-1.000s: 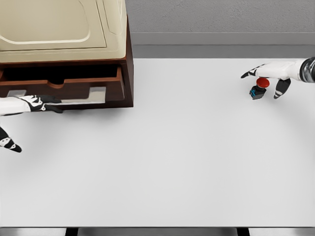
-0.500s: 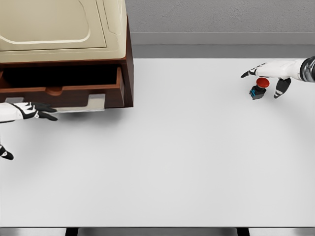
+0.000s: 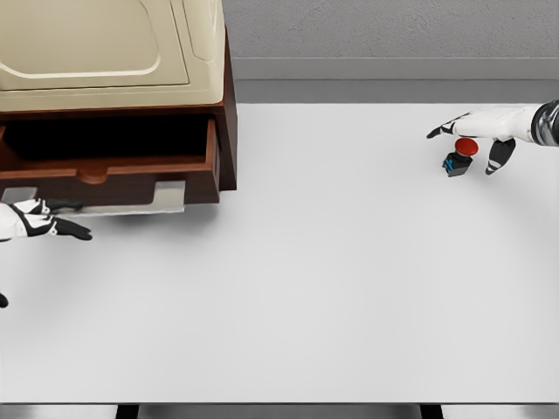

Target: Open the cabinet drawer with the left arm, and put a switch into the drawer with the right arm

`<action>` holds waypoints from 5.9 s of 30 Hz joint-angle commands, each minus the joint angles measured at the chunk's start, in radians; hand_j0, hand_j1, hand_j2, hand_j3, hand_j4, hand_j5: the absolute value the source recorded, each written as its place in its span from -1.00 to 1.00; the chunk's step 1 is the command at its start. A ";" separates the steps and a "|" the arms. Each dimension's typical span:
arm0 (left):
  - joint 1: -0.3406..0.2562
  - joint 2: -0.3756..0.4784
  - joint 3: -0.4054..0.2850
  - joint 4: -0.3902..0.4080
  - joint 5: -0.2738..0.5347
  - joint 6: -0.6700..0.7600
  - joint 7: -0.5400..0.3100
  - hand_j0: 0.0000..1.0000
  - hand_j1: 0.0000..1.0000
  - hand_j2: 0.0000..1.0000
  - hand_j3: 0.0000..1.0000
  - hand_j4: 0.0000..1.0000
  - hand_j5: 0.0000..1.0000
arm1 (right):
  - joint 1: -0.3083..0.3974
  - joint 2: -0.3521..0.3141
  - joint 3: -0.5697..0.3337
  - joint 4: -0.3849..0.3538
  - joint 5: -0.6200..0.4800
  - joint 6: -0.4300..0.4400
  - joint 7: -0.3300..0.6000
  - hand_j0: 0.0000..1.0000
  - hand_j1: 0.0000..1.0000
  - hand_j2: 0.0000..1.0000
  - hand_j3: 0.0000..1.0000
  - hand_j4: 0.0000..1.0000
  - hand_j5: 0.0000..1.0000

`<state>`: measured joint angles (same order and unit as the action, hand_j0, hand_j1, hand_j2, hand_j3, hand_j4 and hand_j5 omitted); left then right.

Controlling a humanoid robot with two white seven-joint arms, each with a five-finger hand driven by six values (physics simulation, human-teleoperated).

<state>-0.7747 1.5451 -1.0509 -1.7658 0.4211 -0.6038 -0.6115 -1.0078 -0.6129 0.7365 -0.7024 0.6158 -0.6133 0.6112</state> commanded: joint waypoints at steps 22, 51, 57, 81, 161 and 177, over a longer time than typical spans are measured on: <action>-0.001 0.119 -0.028 0.003 0.110 -0.007 0.001 1.00 1.00 1.00 1.00 1.00 1.00 | 0.000 -0.002 -0.005 0.000 -0.004 0.002 0.000 0.99 0.99 0.99 0.99 0.99 0.99; -0.041 0.158 0.074 0.003 0.309 -0.007 0.001 1.00 1.00 1.00 1.00 1.00 1.00 | 0.000 0.004 -0.002 0.024 -0.007 0.002 0.000 0.30 0.30 0.30 0.30 0.30 0.30; -0.051 0.158 0.083 0.003 0.306 -0.007 0.001 1.00 1.00 1.00 1.00 1.00 1.00 | 0.000 0.005 -0.002 0.023 -0.007 0.002 0.000 0.16 0.16 0.16 0.16 0.16 0.16; -0.106 -0.054 0.242 0.003 0.297 0.368 0.001 1.00 1.00 1.00 1.00 1.00 1.00 | -0.002 0.031 -0.141 -0.052 -0.033 0.002 0.000 -0.51 -0.51 -0.51 -0.51 -0.51 -0.51; -0.097 -0.022 0.193 0.075 0.214 0.317 0.001 1.00 1.00 1.00 1.00 1.00 1.00 | -0.360 0.532 0.322 -0.321 -0.384 0.002 0.000 -0.34 -0.34 -0.34 -0.34 -0.34 -0.34; -0.097 -0.022 0.189 0.072 0.212 0.306 0.001 1.00 1.00 1.00 1.00 1.00 1.00 | -0.387 0.613 0.310 -0.301 -0.288 0.002 0.000 0.95 0.95 0.95 0.95 0.95 0.95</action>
<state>-0.8713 1.5212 -0.8634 -1.6932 0.6284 -0.2984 -0.6111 -1.3959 -0.0116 1.0470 -0.9955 0.3332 -0.6139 0.6114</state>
